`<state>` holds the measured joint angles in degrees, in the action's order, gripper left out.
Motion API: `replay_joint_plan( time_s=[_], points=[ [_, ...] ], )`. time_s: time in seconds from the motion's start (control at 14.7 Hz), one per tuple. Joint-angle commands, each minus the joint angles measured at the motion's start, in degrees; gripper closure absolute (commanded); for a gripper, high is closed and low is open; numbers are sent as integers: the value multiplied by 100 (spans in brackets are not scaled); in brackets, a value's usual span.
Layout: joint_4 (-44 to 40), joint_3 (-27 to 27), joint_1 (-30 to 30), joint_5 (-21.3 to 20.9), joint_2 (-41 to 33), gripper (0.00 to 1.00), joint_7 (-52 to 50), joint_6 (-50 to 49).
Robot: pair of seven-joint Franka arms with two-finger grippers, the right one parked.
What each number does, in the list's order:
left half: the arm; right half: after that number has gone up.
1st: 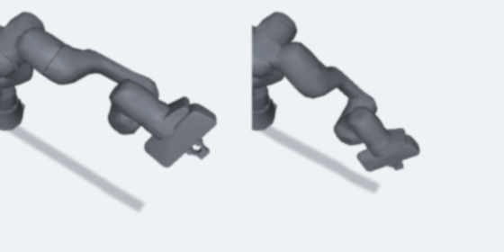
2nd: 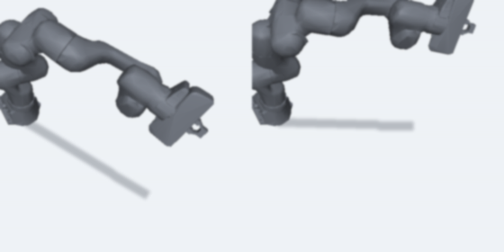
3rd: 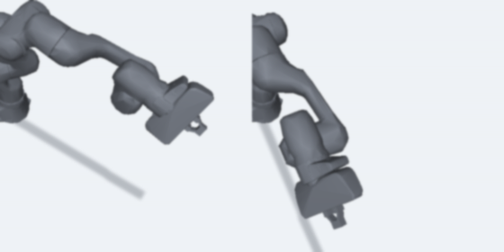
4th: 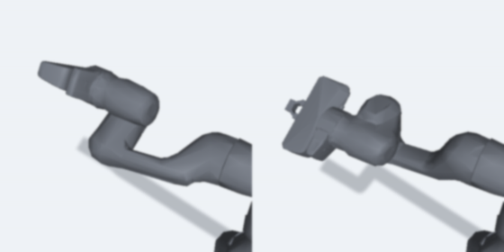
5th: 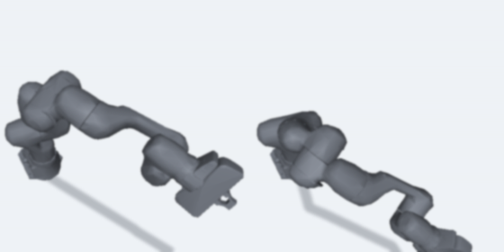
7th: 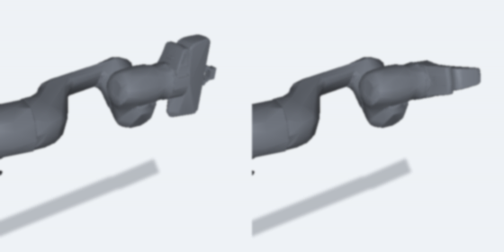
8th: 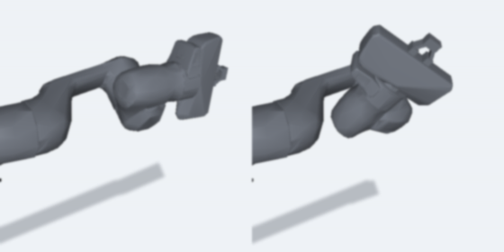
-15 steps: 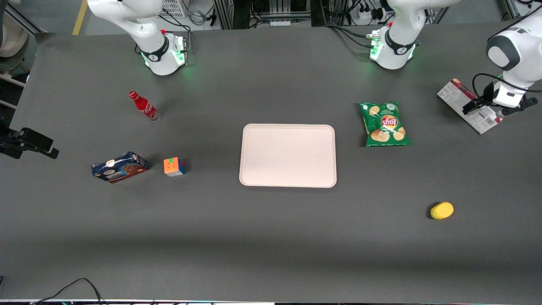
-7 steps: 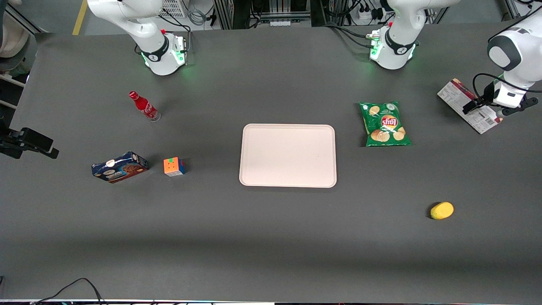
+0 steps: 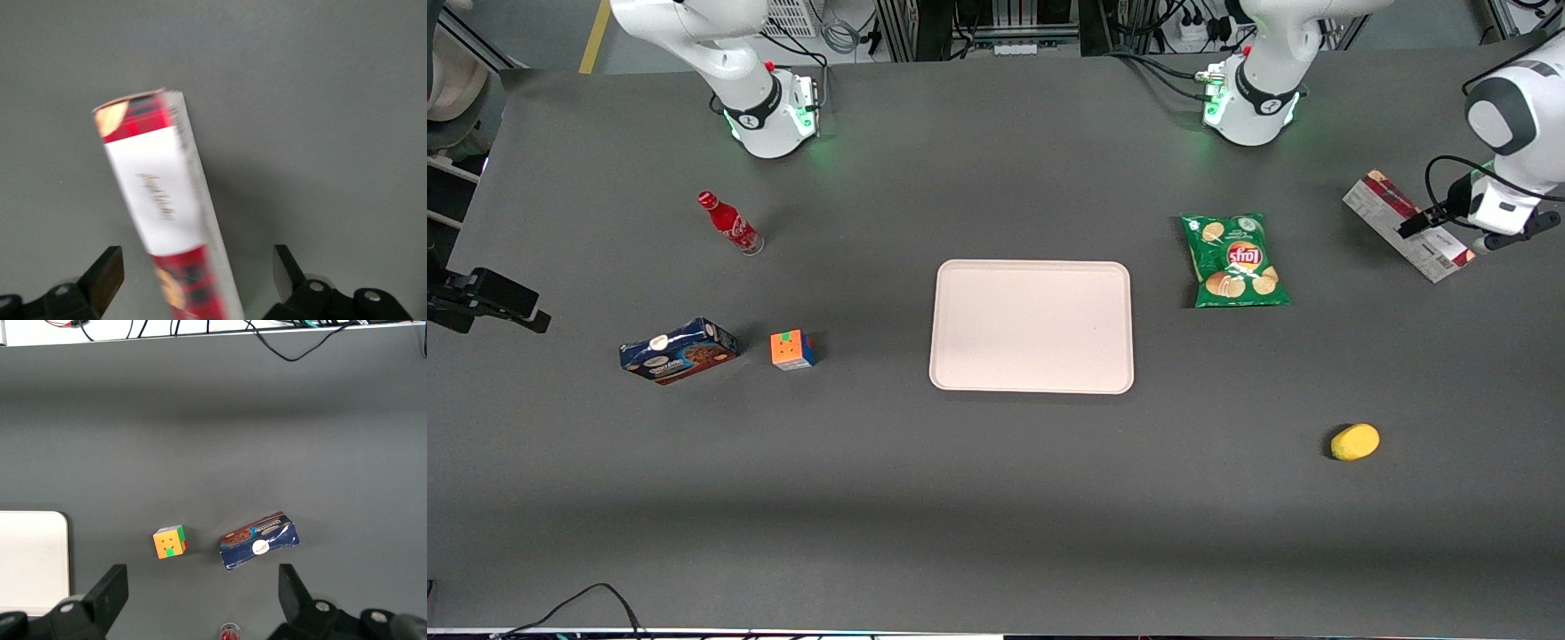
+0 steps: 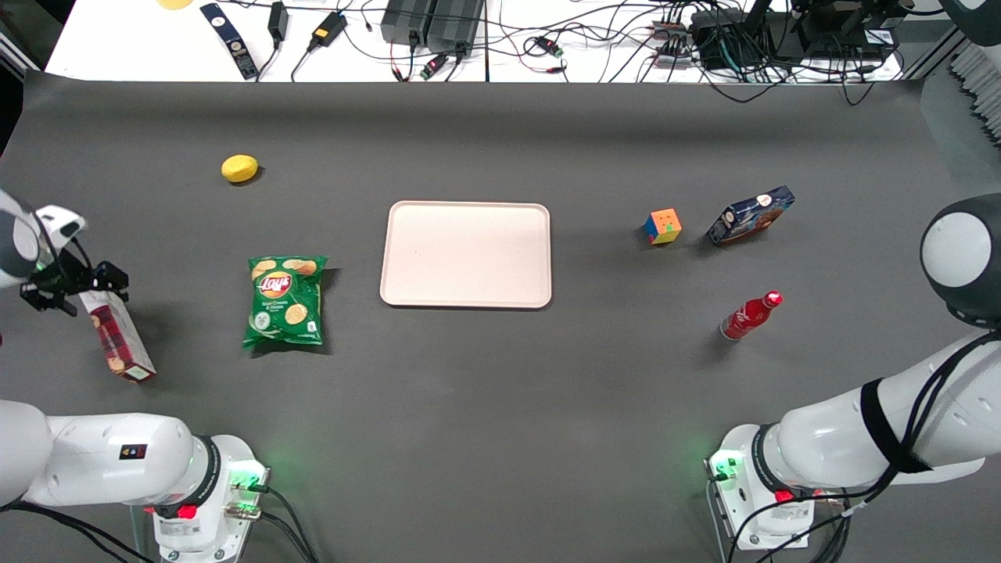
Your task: Place red cookie box on tray
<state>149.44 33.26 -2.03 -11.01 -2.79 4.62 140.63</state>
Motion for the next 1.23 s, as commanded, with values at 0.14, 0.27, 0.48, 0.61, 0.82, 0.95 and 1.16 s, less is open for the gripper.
replay_joint_plan(
  time_s=[0.14,0.27,0.48,0.61,0.82,0.95,1.16],
  points=[
    [-1441,-917,124,-68,-362,0,-708,-2272],
    [-2135,-1189,150,-15,-467,0,-708,-3046],
    [-3199,-1803,186,55,-591,0,-717,-4031],
    [-3806,-2104,194,178,-565,0,-656,-4341],
    [-4133,-2420,203,319,-574,0,-699,-4499],
    [-4108,-2377,203,389,-573,0,-717,-4622],
    [-3468,-1773,203,389,-617,0,-744,-4352]
  ],
)
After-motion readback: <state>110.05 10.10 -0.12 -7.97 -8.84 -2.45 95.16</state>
